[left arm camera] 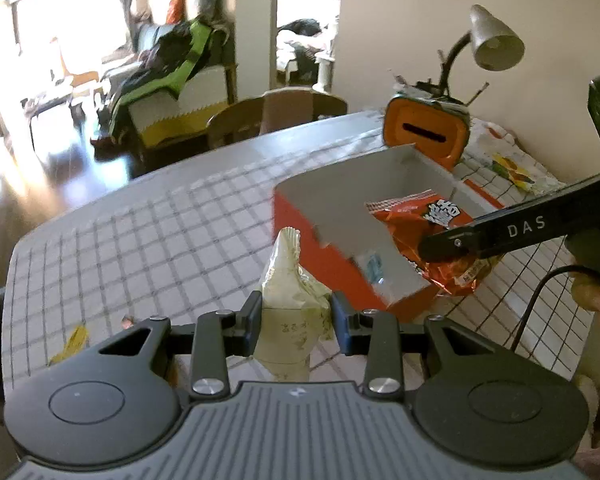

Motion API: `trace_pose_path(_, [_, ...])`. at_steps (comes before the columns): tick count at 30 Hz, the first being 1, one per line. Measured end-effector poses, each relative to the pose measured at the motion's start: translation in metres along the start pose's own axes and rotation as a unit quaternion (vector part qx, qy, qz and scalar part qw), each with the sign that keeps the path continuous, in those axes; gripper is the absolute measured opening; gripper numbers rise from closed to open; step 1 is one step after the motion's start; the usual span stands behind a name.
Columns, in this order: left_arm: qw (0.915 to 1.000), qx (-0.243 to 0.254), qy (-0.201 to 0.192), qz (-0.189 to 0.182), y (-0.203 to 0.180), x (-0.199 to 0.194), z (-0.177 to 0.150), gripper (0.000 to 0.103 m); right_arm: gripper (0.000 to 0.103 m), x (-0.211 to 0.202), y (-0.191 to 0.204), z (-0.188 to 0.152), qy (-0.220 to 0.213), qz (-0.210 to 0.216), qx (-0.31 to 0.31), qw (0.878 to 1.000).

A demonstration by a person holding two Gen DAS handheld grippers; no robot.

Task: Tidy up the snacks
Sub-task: 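Lift both bags and carry them over the orange-sided box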

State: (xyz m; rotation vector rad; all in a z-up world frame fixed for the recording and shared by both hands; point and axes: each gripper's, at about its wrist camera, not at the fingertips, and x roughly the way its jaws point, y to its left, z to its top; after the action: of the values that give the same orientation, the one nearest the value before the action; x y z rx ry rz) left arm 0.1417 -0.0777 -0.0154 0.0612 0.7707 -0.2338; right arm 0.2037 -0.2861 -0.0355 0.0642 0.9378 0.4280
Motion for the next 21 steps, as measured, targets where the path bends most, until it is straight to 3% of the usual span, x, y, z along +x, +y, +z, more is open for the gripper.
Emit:
trace_pose_path(7, [0.9996, 0.024, 0.011, 0.002, -0.044, 0.038, 0.031, 0.035, 0.07, -0.002, -0.041, 0.008, -0.003, -0.027, -0.015, 1.0])
trace_pose_path(21, [0.9988, 0.014, 0.047, -0.006, -0.093, 0.106, 0.077, 0.035, 0.07, -0.002, -0.116, 0.018, 0.011, -0.06, -0.052, 0.997])
